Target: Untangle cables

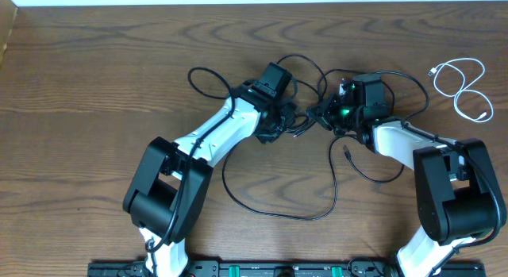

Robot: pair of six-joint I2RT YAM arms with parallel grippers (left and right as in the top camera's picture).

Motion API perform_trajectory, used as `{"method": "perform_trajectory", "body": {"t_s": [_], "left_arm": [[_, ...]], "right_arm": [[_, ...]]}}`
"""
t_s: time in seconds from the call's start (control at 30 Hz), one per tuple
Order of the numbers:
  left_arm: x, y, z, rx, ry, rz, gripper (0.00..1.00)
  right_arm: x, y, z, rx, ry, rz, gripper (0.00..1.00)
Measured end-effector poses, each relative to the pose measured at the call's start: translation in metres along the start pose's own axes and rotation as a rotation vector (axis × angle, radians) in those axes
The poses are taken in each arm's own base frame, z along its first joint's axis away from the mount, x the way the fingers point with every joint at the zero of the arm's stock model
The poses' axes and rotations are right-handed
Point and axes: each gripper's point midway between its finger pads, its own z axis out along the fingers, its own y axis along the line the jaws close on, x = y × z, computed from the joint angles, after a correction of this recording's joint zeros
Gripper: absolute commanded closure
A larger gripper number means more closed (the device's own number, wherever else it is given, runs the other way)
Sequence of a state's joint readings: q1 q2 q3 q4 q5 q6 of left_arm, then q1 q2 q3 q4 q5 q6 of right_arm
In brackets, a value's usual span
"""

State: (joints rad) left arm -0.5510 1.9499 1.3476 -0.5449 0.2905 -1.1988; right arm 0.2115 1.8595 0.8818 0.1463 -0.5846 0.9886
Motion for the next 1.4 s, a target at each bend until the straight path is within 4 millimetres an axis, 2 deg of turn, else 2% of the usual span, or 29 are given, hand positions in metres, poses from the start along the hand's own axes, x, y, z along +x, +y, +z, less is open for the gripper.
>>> {"method": "perform_trajectory", "body": {"t_s": [0.27, 0.77, 1.0, 1.13, 1.23, 1.27, 1.3, 1.4], "left_arm": [[0.0, -0.002, -0.005, 0.04, 0.097, -0.131, 0.7], [0.008, -0.005, -0.004, 0.04, 0.121, -0.189, 0.71], [0.01, -0.005, -0.003, 0.03, 0.104, -0.21, 0.85], [0.007, -0.009, -0.003, 0.045, 0.089, -0.223, 0.86], [0.001, -0.008, -0.004, 0.05, 0.082, -0.238, 0.83], [0.0, -0.008, -0.004, 0.049, 0.08, -0.242, 0.73], [-0.001, -0.007, -0.004, 0.047, 0.079, -0.247, 0.69], [0.0, -0.004, -0.004, 0.034, 0.082, -0.256, 0.65]], "right_arm": [[0.0, 0.0, 0.0, 0.0, 0.0, 0.0, 0.99], [0.0, 0.0, 0.0, 0.0, 0.0, 0.0, 0.99], [0.0, 0.0, 0.0, 0.0, 0.0, 0.0, 0.99], [0.0, 0.0, 0.0, 0.0, 0.0, 0.0, 0.99], [0.0, 0.0, 0.0, 0.0, 0.0, 0.0, 0.99], [0.0, 0.0, 0.0, 0.0, 0.0, 0.0, 0.99], [0.0, 0.0, 0.0, 0.0, 0.0, 0.0, 0.99], [0.0, 0.0, 0.0, 0.0, 0.0, 0.0, 0.99]]}}
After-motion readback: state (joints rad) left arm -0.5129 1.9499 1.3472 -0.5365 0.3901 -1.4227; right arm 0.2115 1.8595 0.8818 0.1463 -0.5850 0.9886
